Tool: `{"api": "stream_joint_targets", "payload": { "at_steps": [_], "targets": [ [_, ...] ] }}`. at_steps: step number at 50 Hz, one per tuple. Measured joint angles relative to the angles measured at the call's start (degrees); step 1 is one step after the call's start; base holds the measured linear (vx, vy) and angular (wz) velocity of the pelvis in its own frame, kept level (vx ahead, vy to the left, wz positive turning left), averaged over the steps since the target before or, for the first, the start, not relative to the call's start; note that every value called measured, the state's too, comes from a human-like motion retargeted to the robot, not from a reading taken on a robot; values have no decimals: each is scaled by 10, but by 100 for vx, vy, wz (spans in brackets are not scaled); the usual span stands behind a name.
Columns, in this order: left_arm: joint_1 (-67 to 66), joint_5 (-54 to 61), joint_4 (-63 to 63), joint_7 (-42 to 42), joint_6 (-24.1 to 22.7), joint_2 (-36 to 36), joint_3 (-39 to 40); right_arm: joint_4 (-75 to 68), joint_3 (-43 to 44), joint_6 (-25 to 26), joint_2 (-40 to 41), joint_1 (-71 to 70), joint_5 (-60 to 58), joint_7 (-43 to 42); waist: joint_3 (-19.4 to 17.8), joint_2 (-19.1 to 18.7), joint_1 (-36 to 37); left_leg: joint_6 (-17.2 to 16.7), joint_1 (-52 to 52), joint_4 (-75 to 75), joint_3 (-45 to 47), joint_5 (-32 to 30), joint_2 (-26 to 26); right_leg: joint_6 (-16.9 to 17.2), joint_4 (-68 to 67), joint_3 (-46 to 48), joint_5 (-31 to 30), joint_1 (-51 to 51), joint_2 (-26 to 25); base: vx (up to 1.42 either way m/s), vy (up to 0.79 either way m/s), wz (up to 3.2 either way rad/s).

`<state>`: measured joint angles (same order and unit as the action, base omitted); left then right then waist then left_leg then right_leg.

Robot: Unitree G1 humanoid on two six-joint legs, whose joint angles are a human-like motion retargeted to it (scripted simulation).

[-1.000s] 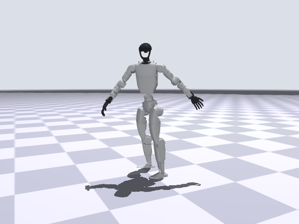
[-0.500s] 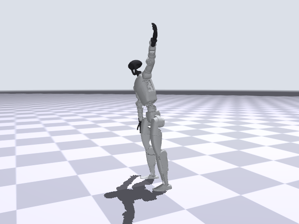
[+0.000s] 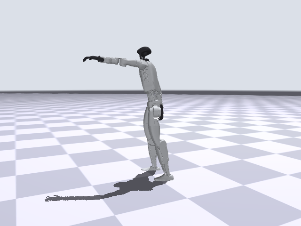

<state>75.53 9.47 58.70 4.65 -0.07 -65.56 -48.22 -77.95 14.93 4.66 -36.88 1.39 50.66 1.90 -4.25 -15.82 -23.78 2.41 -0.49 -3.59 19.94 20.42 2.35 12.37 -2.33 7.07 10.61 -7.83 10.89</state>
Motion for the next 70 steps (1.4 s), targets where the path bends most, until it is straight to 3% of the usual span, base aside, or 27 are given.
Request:
{"api": "stream_joint_targets", "payload": {
  "at_steps": [5,17,25,30,37,43,47,50,54,58,63,70],
  "targets": [
    [-57,-125,35,19,4,72,-33,31,51,-15,4,-1,28,-15,7,57,-13,2,11,-1,26,7,2,22,6,-25,-12,-2,-6,0,1,-49],
    [-296,-165,142,33,20,255,89,42,162,-41,-105,-25,157,-95,33,178,2,-2,15,-7,38,11,21,26,9,-33,-26,-2,-29,-1,-2,-11],
    [-520,-46,126,94,23,321,181,78,186,-89,-220,-50,182,-189,44,269,58,14,5,-5,29,11,12,25,5,-29,-29,-12,-18,-2,4,6],
    [-649,60,178,144,40,368,265,122,187,-123,-289,-86,169,-246,49,328,116,19,-1,-2,26,7,14,20,8,-26,-32,-15,-20,0,0,0],
    [-769,172,223,167,50,386,407,177,164,-140,-403,-177,78,-323,41,400,234,18,-9,-2,10,5,14,25,15,-7,-36,-11,-18,1,1,15],
    [-830,231,201,183,19,377,437,237,77,-131,-479,-308,-15,-353,22,440,355,17,-21,-7,-22,5,13,24,13,27,-29,-2,-11,3,2,50],
    [-838,238,205,186,8,381,440,274,-60,-112,-495,-440,-102,-346,6,448,431,17,-29,-14,-53,6,13,15,6,57,-17,9,-6,3,2,70],
    [-837,235,214,180,4,389,454,283,-214,-90,-480,-569,-209,-341,-2,449,476,17,-36,-20,-79,7,11,5,1,83,-7,19,-1,3,2,80],
    [-842,234,218,162,-5,408,490,250,-446,-56,-417,-746,-393,-325,1,446,511,17,-53,-23,-117,2,3,-7,-3,121,6,25,8,2,1,89],
    [-840,244,218,141,-16,436,521,206,-598,-30,-347,-828,-570,-288,-3,430,550,15,-71,-24,-156,-4,-6,-15,-3,162,15,33,16,1,1,94],
    [-827,282,222,118,-19,471,569,164,-665,-17,-268,-805,-696,-222,-17,397,603,8,-83,-17,-204,-16,-18,-22,2,214,23,53,23,0,0,94],
    [-830,365,178,121,-23,511,640,155,-622,-14,-173,-624,-771,-138,-29,344,660,-12,-86,2,-261,-40,-32,-29,6,278,30,79,29,-3,0,80]
  ]
}}
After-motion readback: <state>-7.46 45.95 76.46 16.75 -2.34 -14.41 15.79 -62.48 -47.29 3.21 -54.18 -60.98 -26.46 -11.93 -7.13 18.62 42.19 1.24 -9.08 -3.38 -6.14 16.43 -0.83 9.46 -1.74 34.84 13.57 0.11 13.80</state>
